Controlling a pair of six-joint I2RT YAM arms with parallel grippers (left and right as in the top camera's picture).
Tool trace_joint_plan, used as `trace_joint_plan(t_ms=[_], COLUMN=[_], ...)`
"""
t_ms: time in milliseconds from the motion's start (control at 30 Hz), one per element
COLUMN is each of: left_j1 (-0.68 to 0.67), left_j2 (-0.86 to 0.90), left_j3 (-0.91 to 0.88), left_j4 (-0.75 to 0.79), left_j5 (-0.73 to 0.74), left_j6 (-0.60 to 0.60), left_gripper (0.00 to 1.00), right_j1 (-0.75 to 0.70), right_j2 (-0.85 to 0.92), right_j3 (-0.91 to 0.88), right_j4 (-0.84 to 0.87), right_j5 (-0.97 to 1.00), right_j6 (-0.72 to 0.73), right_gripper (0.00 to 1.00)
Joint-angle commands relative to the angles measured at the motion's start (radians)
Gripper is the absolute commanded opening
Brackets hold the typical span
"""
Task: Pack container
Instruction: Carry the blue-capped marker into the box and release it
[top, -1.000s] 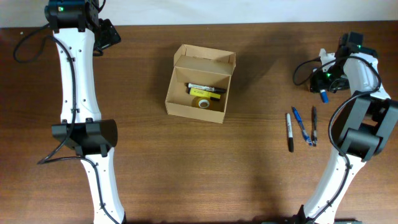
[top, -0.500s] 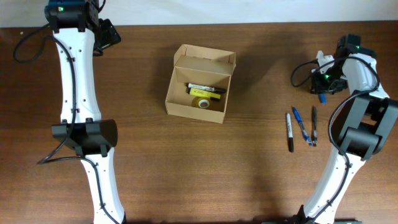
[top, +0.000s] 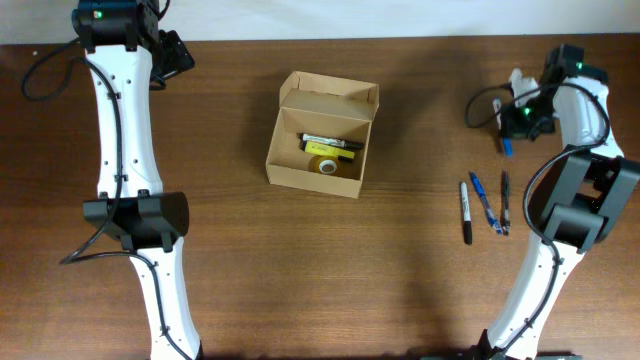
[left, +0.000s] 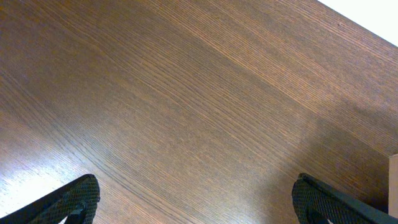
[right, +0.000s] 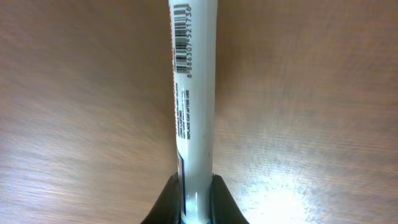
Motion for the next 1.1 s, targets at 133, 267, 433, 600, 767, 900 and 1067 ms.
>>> trace_joint_plan(t_ms=[133,267,433,600,767,900,1067], left_j1=[0.006,0.006,0.006,0.006,0.006,0.006,0.006], left_j2=[0.009,0.009,0.009,0.009,0.009,0.009,0.009], left_j3=[0.006,0.006,0.006,0.006,0.006,0.006,0.006], left_j4=[-0.002,-0.002,-0.002,-0.002,-0.002,-0.002,-0.002], left_j5=[-0.011,-0.011,-0.011,-0.011,-0.011,-0.011,-0.011], left_j6=[0.009,0.009,0.009,0.009,0.009,0.009,0.009], left_gripper=[1.00,1.00,1.00,1.00,1.00,1.00,1.00], right_j1=[0.147,0.278,0.494,0.666,0.767,0.785,0.777], right_j2=[-0.048,-0.074,-0.074,-0.073,-0.066,-0.062,-0.061], right_j3=[0.360,0.536,0.711,0.701,0.634,0.534,0.373], right_j4=[-0.114,-0.196,-0.317,-0.377,-0.402,-0.388,-0.329], right_j5=[-0.091,-0.080,0.002,0.066,0.077,0.097,0.097], right_j6=[0.089,0.089,0.027,-0.071,-0.134,-0.179,-0.202], right_gripper=[0.06,0.05,0.04,0.05,0.04,0.05,0.04])
